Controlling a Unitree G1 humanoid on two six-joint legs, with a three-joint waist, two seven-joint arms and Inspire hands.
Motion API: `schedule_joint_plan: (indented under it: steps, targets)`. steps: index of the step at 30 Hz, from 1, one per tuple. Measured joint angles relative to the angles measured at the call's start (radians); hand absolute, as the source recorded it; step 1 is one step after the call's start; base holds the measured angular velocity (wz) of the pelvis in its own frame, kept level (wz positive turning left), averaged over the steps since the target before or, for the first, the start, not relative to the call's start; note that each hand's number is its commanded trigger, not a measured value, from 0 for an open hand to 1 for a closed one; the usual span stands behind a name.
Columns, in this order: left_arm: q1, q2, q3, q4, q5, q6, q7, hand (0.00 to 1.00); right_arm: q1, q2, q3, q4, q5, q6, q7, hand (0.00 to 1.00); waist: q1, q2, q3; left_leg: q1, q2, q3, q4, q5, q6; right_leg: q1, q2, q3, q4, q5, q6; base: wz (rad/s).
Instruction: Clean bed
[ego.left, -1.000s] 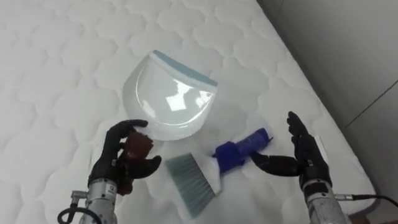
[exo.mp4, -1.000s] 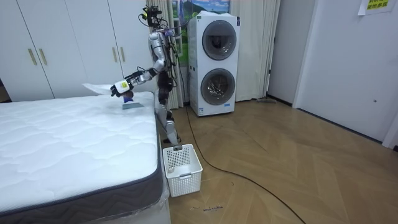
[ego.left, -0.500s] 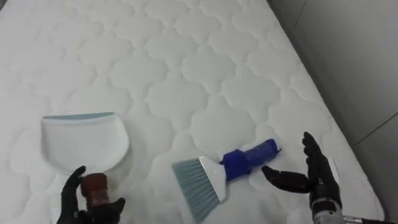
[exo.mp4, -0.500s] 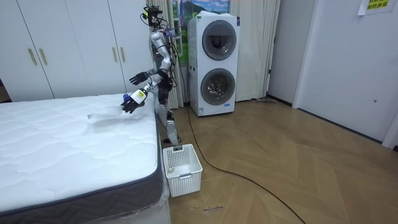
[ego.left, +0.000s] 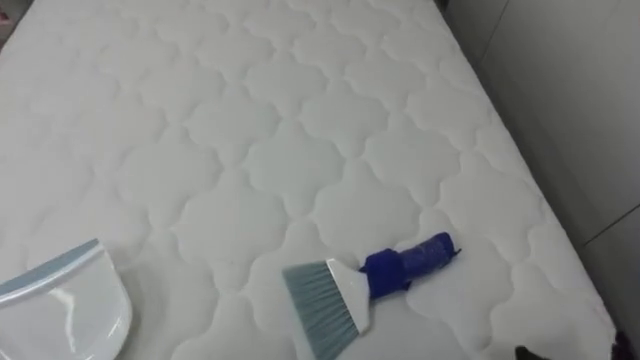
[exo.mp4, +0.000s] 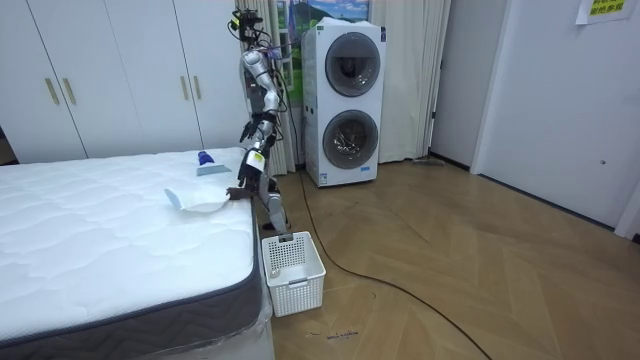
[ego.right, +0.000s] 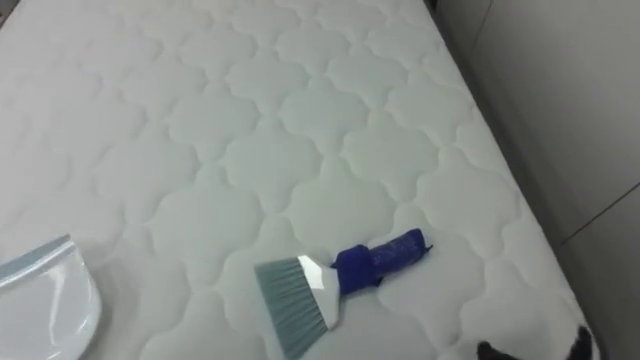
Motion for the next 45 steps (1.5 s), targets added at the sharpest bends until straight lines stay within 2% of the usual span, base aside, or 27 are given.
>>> schedule_joint_plan:
  steps: [2,4,8,14,20,24,28,31,36,42,45]
  targets:
    - [0.008,-0.001,0.011,0.026,-0.008,0.0,0.0,0.0,0.0,0.004,-0.03,0.056,0.057,0.002,-0.004,0.0,-0.01,0.002,0.0006,0.0,-0.001,-0.009,0.0,0.0,0.0,0.004,-0.002,-0.006,0.0,-0.003,0.0,0.12]
    - [0.007,-0.002,0.013,0.08,-0.007,0.001,-0.011,0.0,-0.001,0.007,-0.06,0.126,0.112,0.004,-0.003,0.0,-0.015,0.004,-0.0041,0.004,-0.001,-0.009,0.0,0.0,0.0,0.006,-0.004,-0.013,0.002,-0.005,-0.001,0.0]
    - [0.002,-0.003,0.02,0.167,0.002,0.008,-0.044,0.0,-0.011,0.009,-0.083,0.22,0.131,0.02,0.01,0.0,-0.024,0.006,-0.0057,0.007,-0.001,-0.007,0.001,0.0,0.0,0.009,-0.004,-0.014,0.004,-0.006,-0.001,0.0]
    - [-0.023,-0.003,0.035,0.297,0.023,0.066,-0.141,0.0,-0.058,0.01,-0.099,0.378,0.13,0.081,0.104,0.0,-0.041,0.002,-0.0036,0.024,-0.002,-0.012,-0.005,0.0,-0.001,0.028,-0.004,-0.013,0.001,-0.008,0.0,0.01]
    - [-0.043,-0.009,0.041,0.343,0.141,0.137,-0.258,0.0,-0.075,0.01,-0.097,0.446,0.125,0.145,0.201,0.0,-0.038,0.002,-0.0029,0.026,-0.002,-0.014,-0.004,0.0,-0.001,0.033,-0.004,-0.017,0.001,-0.011,0.0,0.02]
    - [-0.059,-0.024,0.103,0.345,0.238,0.196,-0.316,0.0,-0.095,0.01,-0.099,0.509,0.047,0.195,0.271,0.0,-0.04,0.0,-0.0029,0.032,-0.002,-0.012,-0.002,0.0,-0.001,0.034,-0.003,-0.017,0.001,-0.011,0.0,-0.01]
    - [-0.078,-0.027,0.138,0.346,0.271,0.244,-0.358,0.0,-0.104,0.01,-0.1,0.54,-0.104,0.247,0.33,0.0,-0.04,0.0,-0.0026,0.041,-0.001,-0.006,-0.005,0.0,-0.001,0.035,-0.003,-0.012,0.004,-0.011,0.0,-0.04]
    - [-0.089,-0.028,0.139,0.346,0.29,0.263,-0.379,0.0,-0.121,0.01,-0.1,0.542,-0.17,0.277,0.354,0.0,-0.038,0.0,-0.0027,0.041,-0.001,0.004,-0.01,0.0,-0.001,0.034,0.001,0.002,0.004,-0.011,-0.001,-0.1]
    - [-0.095,-0.032,0.138,0.346,0.358,0.291,-0.406,0.0,-0.132,0.01,-0.097,0.541,-0.264,0.297,0.384,0.0,-0.04,-0.001,-0.003,0.045,0.0,0.014,-0.014,0.0,-0.001,0.032,0.004,0.014,0.002,-0.01,-0.001,-0.06]
    - [-0.095,-0.031,0.131,0.357,0.393,0.33,-0.434,0.0,-0.156,0.01,-0.096,0.542,-0.297,0.34,0.462,0.0,-0.044,-0.002,-0.0037,0.049,0.001,0.019,-0.014,0.001,-0.002,0.031,0.005,0.016,0.003,-0.01,-0.001,-0.01]
    - [-0.098,-0.033,0.124,0.388,0.389,0.343,-0.461,0.0,-0.164,0.011,-0.072,0.544,-0.296,0.346,0.506,0.0,-0.046,-0.002,-0.0031,0.058,0.001,0.027,-0.016,0.001,-0.002,0.036,0.007,0.025,0.002,-0.01,-0.001,-0.07]
